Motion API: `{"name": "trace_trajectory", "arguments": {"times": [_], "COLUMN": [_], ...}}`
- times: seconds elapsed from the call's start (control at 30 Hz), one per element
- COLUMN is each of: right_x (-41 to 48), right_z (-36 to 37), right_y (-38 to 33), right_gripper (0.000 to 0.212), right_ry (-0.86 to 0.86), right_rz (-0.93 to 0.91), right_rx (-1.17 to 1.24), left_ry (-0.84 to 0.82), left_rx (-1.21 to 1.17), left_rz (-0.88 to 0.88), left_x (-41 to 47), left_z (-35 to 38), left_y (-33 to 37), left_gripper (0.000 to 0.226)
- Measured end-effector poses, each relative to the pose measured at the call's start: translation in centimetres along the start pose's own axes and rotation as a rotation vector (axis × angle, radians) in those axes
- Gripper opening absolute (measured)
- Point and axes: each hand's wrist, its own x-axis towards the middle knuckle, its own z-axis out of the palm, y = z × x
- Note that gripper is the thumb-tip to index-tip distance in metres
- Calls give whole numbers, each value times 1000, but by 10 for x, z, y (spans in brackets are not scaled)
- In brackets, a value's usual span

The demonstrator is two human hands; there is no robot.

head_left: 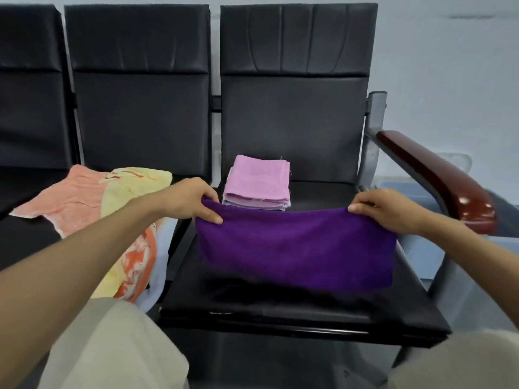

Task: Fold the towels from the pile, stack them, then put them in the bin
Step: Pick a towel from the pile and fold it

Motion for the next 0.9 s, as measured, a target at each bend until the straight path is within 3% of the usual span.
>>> {"name": "trace_trajectory", "arguments": {"times": [0.13, 0.3, 0.43, 0.5, 0.57, 0.67, 0.9], "right_x": [17, 33, 43, 46, 46, 44, 42], "right_z": [14, 76, 100, 109, 119, 134, 150], "right_y": [14, 35, 8, -12, -26, -33, -50], "right_gripper": [32, 25, 43, 45, 50, 57, 61], "right_ry": [-75, -117, -124, -166, -320, -500, -438], "right_rz": [69, 103, -28, -119, -171, -193, -159], "right_rx": [-22, -135, -218, -110, -88, -188, -286], "left_ry": [-58, 8, 94, 14, -131, -229, -53], "left_rx": [-177, -230, -255, -245, -190, -135, -267], "left_rz": [-87, -261, -388, -472, -511, -457, -309], "left_x": [13, 36, 44, 46, 40, 24, 1], "left_z": [13, 79, 94, 90, 84, 83, 89], "left_y": [-7, -42, -45, -42, -39, -39, -44], "left_gripper": [20, 6, 28, 31, 37, 27, 9]}}
